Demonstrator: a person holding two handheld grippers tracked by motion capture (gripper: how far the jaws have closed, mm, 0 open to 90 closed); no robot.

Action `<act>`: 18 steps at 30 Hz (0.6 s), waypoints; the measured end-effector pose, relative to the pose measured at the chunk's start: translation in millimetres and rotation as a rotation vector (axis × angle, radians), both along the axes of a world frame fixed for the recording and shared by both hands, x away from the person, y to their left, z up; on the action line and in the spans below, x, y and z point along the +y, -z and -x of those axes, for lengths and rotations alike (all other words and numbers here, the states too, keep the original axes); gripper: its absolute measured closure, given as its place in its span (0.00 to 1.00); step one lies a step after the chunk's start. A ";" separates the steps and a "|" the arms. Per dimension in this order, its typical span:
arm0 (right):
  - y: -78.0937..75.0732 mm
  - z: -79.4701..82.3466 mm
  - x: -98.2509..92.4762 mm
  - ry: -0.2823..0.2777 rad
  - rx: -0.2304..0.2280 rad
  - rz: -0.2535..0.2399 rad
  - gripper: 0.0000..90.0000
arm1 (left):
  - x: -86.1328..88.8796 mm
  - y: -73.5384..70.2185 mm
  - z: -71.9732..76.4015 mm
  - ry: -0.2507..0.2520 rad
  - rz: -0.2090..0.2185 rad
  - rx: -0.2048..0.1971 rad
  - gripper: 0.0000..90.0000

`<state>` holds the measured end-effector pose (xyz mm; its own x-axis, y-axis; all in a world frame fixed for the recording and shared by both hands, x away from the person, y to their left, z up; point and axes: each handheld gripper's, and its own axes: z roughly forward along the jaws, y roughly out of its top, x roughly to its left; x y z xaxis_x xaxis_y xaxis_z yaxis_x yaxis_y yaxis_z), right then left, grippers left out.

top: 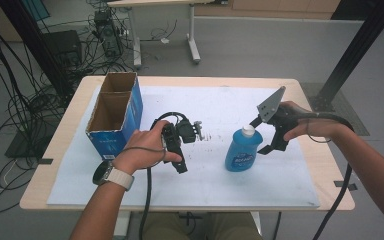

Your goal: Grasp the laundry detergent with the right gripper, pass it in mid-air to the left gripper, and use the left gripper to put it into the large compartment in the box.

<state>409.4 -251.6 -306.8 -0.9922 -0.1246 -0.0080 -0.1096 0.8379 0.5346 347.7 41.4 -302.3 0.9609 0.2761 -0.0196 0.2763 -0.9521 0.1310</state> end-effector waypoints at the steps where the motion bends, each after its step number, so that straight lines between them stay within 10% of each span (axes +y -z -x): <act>1: 0.0 0.0 0.3 -0.001 0.000 0.000 0.08 | 0.2 -0.3 0.3 -0.003 0.001 -0.002 0.13; 18: -1.7 2.3 -2.9 0.020 0.004 -0.009 0.08 | -1.4 -4.4 1.6 -0.005 0.000 -0.007 0.13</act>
<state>407.1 -254.5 -305.1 -0.9945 -0.1049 -0.0051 -0.0909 0.8353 0.5422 346.1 40.0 -297.9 0.9597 0.2807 -0.0131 0.2799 -0.9508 0.1331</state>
